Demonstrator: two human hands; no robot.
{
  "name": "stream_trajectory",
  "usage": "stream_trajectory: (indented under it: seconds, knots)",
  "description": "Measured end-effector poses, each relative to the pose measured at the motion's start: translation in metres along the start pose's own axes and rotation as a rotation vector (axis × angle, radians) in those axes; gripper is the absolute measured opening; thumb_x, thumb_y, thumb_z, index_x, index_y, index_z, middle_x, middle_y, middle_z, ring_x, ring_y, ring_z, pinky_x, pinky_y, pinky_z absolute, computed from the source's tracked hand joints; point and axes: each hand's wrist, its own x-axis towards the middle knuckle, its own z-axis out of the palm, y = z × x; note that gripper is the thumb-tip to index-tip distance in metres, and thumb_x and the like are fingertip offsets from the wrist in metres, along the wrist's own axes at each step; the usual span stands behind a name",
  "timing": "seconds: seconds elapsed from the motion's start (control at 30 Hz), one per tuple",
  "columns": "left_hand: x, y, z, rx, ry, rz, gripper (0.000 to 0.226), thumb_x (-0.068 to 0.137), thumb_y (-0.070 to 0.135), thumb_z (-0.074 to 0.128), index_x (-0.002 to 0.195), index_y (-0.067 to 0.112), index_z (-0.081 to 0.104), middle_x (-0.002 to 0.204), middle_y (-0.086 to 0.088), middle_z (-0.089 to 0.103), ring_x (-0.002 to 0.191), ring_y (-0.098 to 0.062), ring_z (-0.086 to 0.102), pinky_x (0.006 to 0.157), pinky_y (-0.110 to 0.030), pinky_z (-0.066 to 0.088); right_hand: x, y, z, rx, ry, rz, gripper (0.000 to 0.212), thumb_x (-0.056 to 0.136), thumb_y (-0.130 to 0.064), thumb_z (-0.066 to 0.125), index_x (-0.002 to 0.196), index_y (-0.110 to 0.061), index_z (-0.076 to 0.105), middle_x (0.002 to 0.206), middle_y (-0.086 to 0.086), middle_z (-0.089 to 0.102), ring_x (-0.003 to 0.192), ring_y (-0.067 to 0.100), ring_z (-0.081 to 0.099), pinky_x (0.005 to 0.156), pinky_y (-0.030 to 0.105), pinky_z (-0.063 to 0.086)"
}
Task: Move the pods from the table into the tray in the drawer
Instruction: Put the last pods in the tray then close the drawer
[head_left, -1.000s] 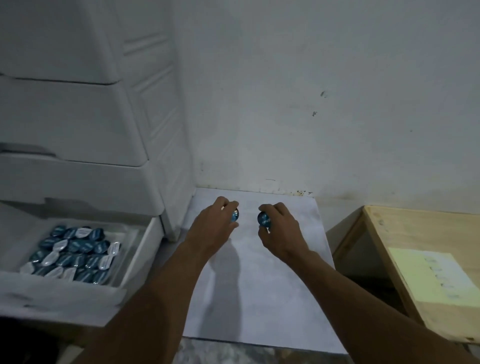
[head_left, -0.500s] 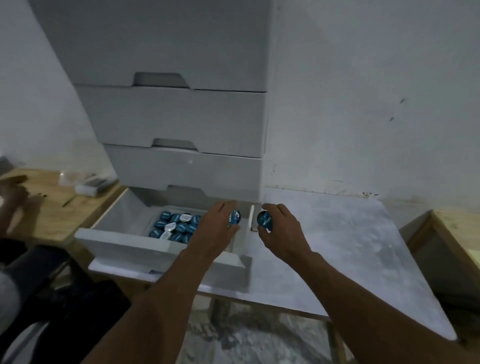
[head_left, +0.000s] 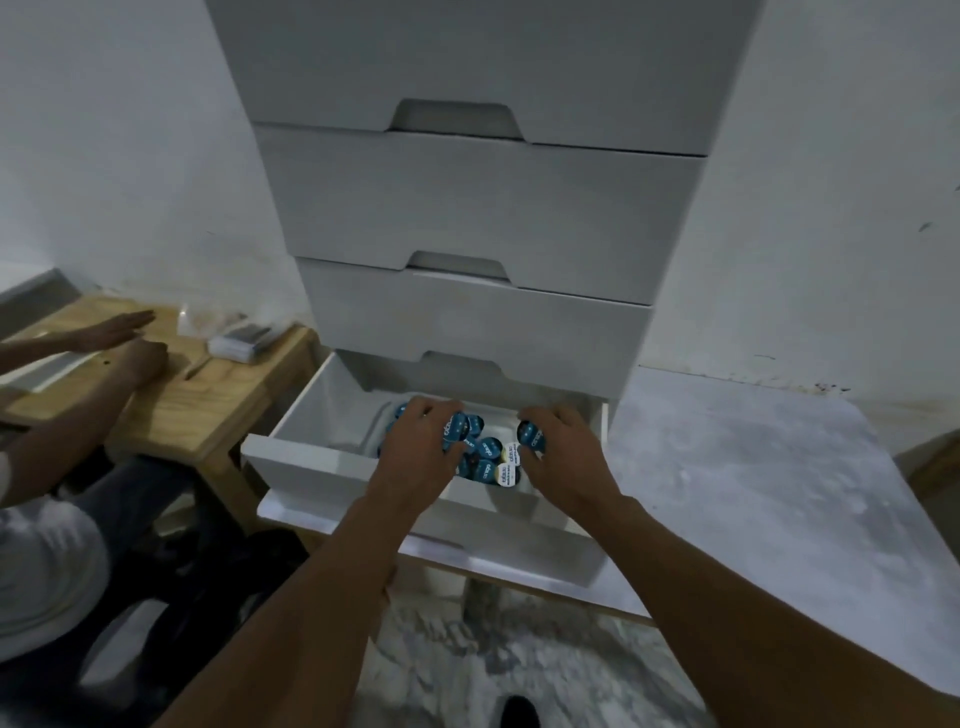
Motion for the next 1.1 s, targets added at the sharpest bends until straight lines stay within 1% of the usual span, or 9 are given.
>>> stream_trajectory:
  seconds: [0.1, 0.27, 0.37, 0.47, 0.57, 0.7, 0.83, 0.97, 1.1]
  knots:
    - [0.023, -0.008, 0.012, 0.025, -0.061, 0.000, 0.048, 0.085, 0.018, 0.066, 0.130, 0.017, 0.052, 0.126, -0.006, 0.052, 0.113, -0.020, 0.050, 0.098, -0.028, 0.038, 0.024, 0.009, 0.015, -0.011, -0.028, 0.017, 0.044, 0.088, -0.014, 0.060, 0.130, -0.014, 0.049, 0.129, 0.009, 0.051, 0.114, 0.025, 0.052, 0.098, 0.032, 0.041]
    - [0.058, -0.023, 0.040, 0.061, -0.207, -0.003, 0.051, 0.084, 0.017, 0.068, 0.131, 0.016, 0.048, 0.129, -0.006, 0.053, 0.118, -0.021, 0.050, 0.101, -0.031, 0.038, 0.062, 0.033, 0.041, -0.006, -0.132, 0.109, 0.040, 0.086, -0.016, 0.063, 0.124, -0.012, 0.048, 0.123, 0.007, 0.052, 0.106, 0.020, 0.052, 0.090, 0.027, 0.042]
    - [0.079, -0.030, 0.057, 0.060, -0.245, -0.018, 0.048, 0.084, 0.013, 0.067, 0.129, 0.014, 0.050, 0.129, -0.008, 0.049, 0.114, -0.023, 0.050, 0.099, -0.030, 0.039, 0.077, 0.046, 0.052, -0.005, -0.195, 0.139, 0.044, 0.087, -0.017, 0.063, 0.128, -0.011, 0.047, 0.127, 0.008, 0.043, 0.110, 0.023, 0.051, 0.095, 0.030, 0.043]
    - [0.092, -0.033, 0.072, 0.066, -0.286, 0.015, 0.049, 0.083, 0.011, 0.068, 0.129, 0.013, 0.051, 0.129, -0.011, 0.046, 0.111, -0.027, 0.053, 0.098, -0.031, 0.043, 0.084, 0.056, 0.060, -0.016, -0.238, 0.178, 0.048, 0.087, -0.018, 0.063, 0.131, -0.012, 0.045, 0.131, 0.010, 0.042, 0.117, 0.025, 0.049, 0.101, 0.033, 0.042]
    - [0.107, -0.035, 0.082, 0.082, -0.316, 0.083, 0.052, 0.083, 0.013, 0.068, 0.131, 0.013, 0.049, 0.128, -0.010, 0.048, 0.111, -0.028, 0.055, 0.098, -0.036, 0.046, 0.090, 0.060, 0.066, -0.032, -0.232, 0.197, 0.050, 0.084, -0.019, 0.065, 0.129, -0.013, 0.045, 0.132, 0.009, 0.047, 0.119, 0.026, 0.048, 0.102, 0.037, 0.043]
    - [0.123, -0.039, 0.087, 0.127, -0.351, 0.140, 0.054, 0.084, 0.018, 0.066, 0.134, 0.014, 0.045, 0.132, -0.007, 0.048, 0.116, -0.026, 0.051, 0.099, -0.037, 0.044, 0.099, 0.062, 0.069, -0.080, -0.185, 0.244, 0.041, 0.082, -0.017, 0.064, 0.120, -0.010, 0.052, 0.123, 0.011, 0.054, 0.114, 0.028, 0.051, 0.096, 0.037, 0.044]
    - [0.133, -0.046, 0.090, 0.113, -0.381, 0.187, 0.050, 0.083, 0.019, 0.067, 0.130, 0.016, 0.048, 0.129, -0.005, 0.049, 0.117, -0.024, 0.048, 0.096, -0.036, 0.045, 0.102, 0.062, 0.073, -0.102, -0.177, 0.255, 0.042, 0.080, -0.019, 0.066, 0.120, -0.011, 0.055, 0.122, 0.012, 0.056, 0.115, 0.029, 0.050, 0.097, 0.038, 0.044]
    - [0.141, -0.049, 0.092, 0.173, -0.410, 0.244, 0.050, 0.084, 0.024, 0.068, 0.129, 0.016, 0.049, 0.131, -0.005, 0.048, 0.119, -0.024, 0.046, 0.094, -0.036, 0.044, 0.105, 0.059, 0.075, -0.111, -0.181, 0.295, 0.040, 0.080, -0.019, 0.067, 0.118, -0.012, 0.056, 0.120, 0.010, 0.057, 0.112, 0.028, 0.051, 0.094, 0.038, 0.045]
    - [0.142, -0.055, 0.097, 0.182, -0.448, 0.292, 0.048, 0.082, 0.023, 0.070, 0.125, 0.014, 0.049, 0.127, -0.007, 0.052, 0.115, -0.025, 0.049, 0.092, -0.037, 0.044, 0.104, 0.056, 0.078, -0.136, -0.178, 0.273, 0.041, 0.080, -0.017, 0.067, 0.119, -0.012, 0.055, 0.119, 0.010, 0.058, 0.112, 0.027, 0.052, 0.093, 0.037, 0.047]
